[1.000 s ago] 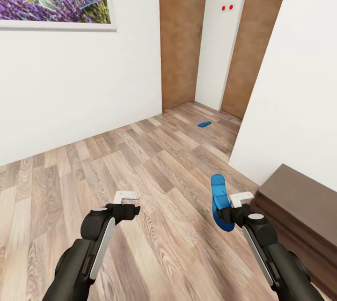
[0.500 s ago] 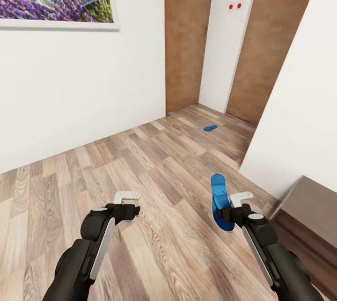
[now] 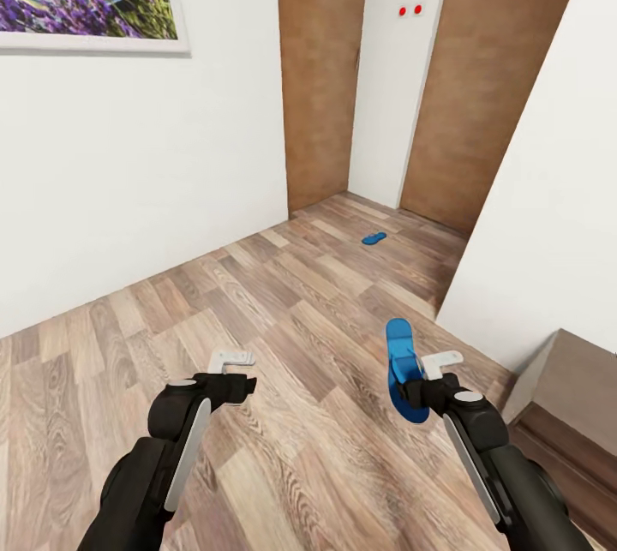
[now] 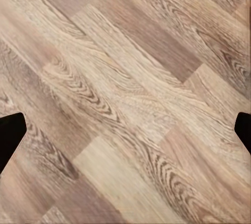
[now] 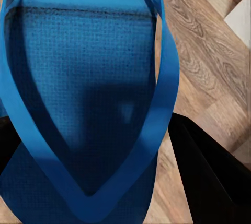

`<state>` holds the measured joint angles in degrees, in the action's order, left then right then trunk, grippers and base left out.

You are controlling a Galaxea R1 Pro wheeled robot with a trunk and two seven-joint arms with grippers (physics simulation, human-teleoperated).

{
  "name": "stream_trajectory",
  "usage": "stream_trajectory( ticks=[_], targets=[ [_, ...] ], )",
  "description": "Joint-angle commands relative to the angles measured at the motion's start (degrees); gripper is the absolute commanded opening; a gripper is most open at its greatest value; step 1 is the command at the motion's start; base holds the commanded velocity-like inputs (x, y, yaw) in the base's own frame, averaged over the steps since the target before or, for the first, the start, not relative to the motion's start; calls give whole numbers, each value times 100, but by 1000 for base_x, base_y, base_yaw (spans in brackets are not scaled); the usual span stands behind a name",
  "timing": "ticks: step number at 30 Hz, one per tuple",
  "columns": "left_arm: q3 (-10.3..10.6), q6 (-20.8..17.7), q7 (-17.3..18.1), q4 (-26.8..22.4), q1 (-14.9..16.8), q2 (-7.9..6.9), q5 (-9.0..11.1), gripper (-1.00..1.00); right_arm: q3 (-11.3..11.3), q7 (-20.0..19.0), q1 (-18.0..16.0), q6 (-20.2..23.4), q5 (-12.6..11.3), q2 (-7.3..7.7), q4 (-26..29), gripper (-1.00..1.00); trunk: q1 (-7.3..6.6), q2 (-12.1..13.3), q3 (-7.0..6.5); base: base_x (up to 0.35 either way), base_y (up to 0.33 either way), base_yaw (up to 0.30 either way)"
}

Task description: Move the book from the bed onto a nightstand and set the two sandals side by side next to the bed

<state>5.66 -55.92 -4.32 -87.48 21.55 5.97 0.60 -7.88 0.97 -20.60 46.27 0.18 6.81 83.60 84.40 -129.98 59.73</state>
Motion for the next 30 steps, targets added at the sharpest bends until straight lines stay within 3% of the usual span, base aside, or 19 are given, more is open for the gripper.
stream_trajectory(
  ticks=[1, 20, 30],
  targets=[
    [5, -24, -33, -6, 1, -1, 10, 100, -12, 9, -6, 31, 0, 4, 6, -100, 2, -2, 5, 302, 201, -281],
    [5, -24, -33, -6, 0, 0, 10, 100, -12, 12, -6, 31, 0, 4, 6, -100, 2, -2, 5, 302, 201, -282],
    [5, -24, -33, -6, 1, 0, 11, 100, -12, 11, -6, 31, 3, 4, 4, -100, 2, -2, 5, 302, 201, -153]
  ],
)
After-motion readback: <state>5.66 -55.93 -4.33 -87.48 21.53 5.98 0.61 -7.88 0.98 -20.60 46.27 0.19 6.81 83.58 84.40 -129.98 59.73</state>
